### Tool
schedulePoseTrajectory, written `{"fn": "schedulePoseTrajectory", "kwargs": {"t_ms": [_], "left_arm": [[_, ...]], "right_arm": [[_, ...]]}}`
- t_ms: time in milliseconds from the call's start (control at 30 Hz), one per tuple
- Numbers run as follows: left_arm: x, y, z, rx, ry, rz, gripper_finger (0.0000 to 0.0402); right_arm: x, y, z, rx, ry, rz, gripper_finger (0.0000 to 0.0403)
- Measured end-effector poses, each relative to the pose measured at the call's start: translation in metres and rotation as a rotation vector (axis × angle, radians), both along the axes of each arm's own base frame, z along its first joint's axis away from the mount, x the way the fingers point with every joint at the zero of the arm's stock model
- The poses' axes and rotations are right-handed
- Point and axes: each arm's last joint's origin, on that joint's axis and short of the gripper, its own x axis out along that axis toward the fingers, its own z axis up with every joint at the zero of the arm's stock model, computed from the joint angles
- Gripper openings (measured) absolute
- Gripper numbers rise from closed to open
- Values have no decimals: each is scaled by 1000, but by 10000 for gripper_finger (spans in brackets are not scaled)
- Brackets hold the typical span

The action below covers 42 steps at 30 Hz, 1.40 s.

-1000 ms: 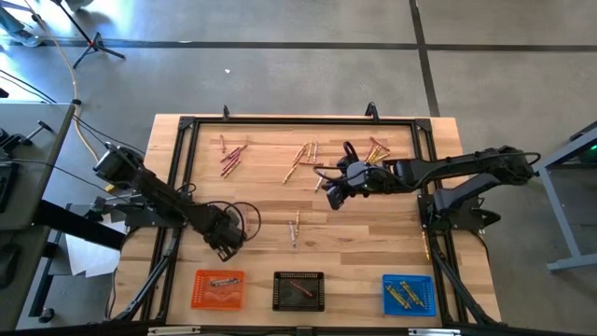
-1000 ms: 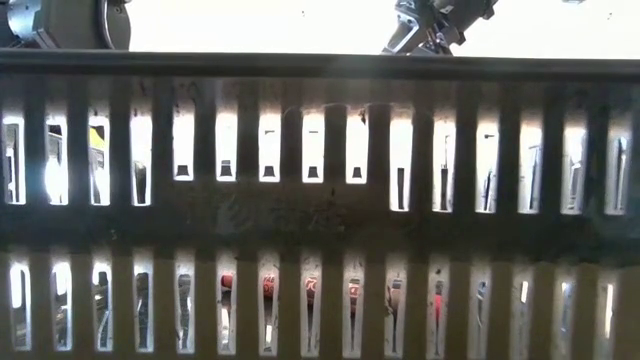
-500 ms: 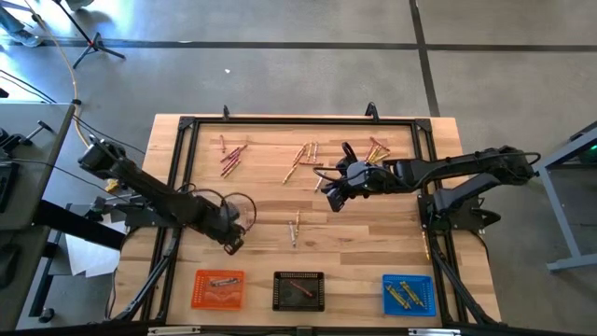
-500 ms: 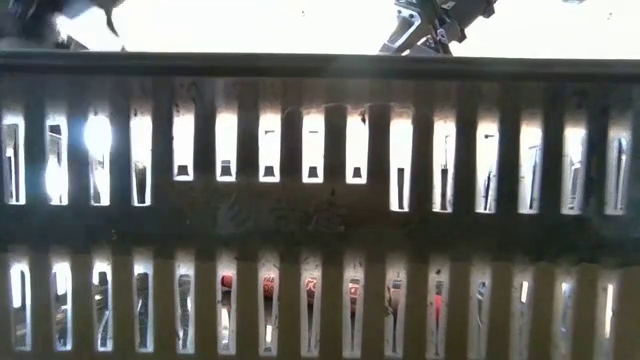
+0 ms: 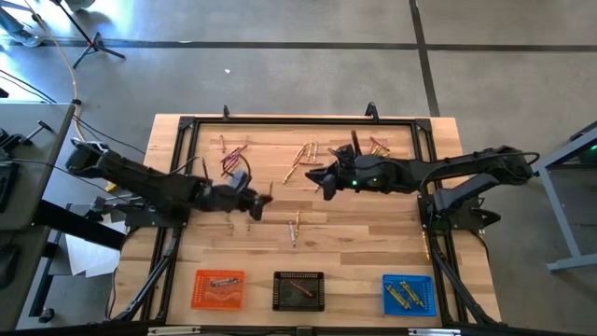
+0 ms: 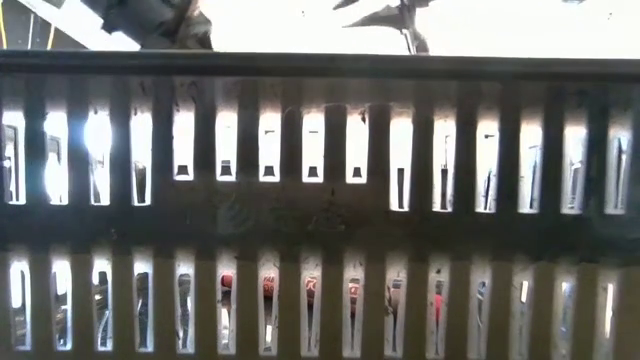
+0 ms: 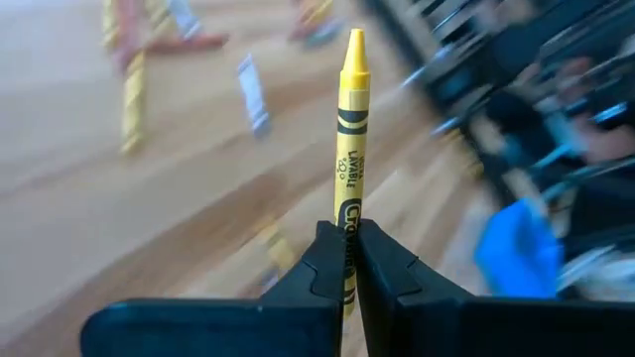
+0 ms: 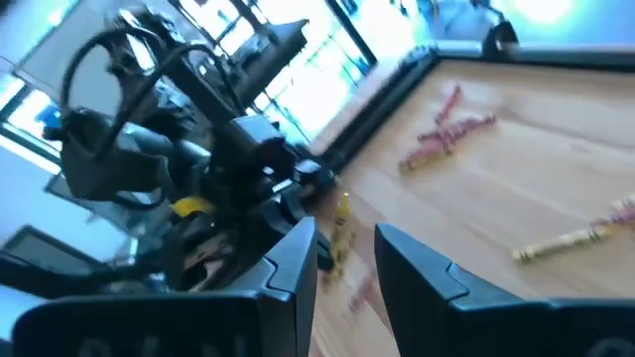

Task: Sort crayons
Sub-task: Put the yellow crayon into the blue bin

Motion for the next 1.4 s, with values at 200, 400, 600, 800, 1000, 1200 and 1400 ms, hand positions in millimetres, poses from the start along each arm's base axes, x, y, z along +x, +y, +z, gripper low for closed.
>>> {"fn": "schedulePoseTrajectory", "kwargs": {"t_ms": [200,400,600,800,1000,1200,1400], "left_arm": [[16,8,27,45,-267,-3,0],[24,9,49,106,-299,-21,0],[30,8,56,126,-281,-28,0],[45,5,50,96,-268,-38,0],[61,4,52,89,-257,-58,0],[78,7,53,84,-248,-118,0],[86,6,57,102,-240,-149,0]], "right_arm": [[9,13,-2,11,-63,-10,89],[17,16,-11,58,-70,-45,89],[19,16,-8,69,-113,-45,89],[19,15,-7,70,-125,-47,89],[19,16,-7,61,-119,-43,89],[19,16,-8,40,-105,-37,89],[19,16,-9,27,-95,-34,88]]}}
